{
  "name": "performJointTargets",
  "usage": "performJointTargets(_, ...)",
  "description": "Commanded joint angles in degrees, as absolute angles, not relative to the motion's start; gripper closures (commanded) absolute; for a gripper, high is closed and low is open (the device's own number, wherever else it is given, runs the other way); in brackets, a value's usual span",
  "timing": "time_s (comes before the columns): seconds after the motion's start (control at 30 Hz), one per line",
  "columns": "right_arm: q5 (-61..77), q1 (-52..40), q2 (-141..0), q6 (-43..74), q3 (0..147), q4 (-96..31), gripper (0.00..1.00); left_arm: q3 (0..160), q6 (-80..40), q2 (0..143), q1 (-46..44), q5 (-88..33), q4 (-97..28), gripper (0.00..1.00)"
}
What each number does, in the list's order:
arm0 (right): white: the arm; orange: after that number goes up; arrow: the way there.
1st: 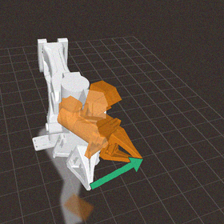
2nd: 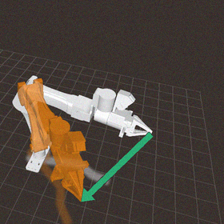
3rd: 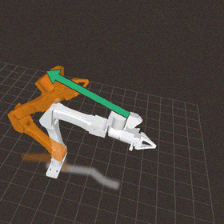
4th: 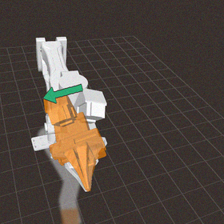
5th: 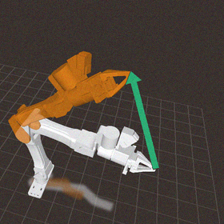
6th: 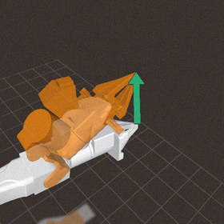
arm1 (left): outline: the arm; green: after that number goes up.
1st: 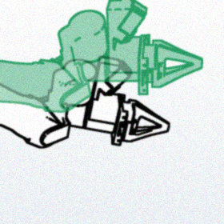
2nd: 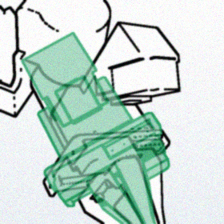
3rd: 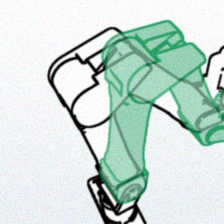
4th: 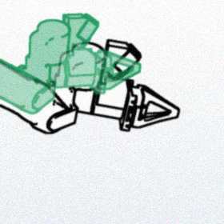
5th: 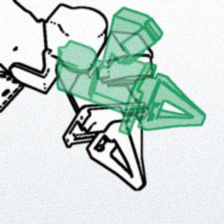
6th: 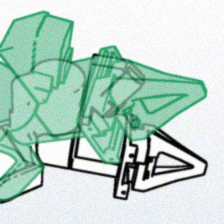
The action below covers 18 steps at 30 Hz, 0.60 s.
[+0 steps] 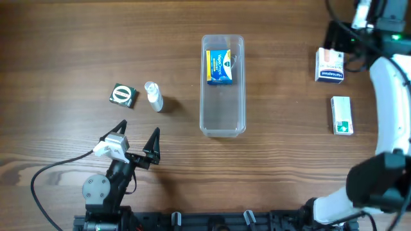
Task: Pack container
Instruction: 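Move the right gripper to the white Hansaplast box and grasp it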
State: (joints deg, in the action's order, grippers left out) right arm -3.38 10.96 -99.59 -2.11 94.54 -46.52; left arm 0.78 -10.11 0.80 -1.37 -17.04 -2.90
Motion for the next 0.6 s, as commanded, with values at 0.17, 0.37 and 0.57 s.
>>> performJointTargets(0.17, -0.3, 15.8, -113.0, -12.1, 94.8, -42.9, 0.0, 0.3, -9.2, 0.4, -1.0, -16.9, -2.8, 0.0)
performJointTargets(0.37, 0.1, 16.0, -119.5, -12.0, 94.8, -39.8, 0.0, 0.3, -9.2, 0.4, -1.0, -16.9, -2.8, 0.0)
performJointTargets(0.57, 3.0, 16.0, -123.2, -11.4, 94.8, -39.2, 0.0, 0.3, -9.2, 0.4, -1.0, -16.9, -2.8, 0.0)
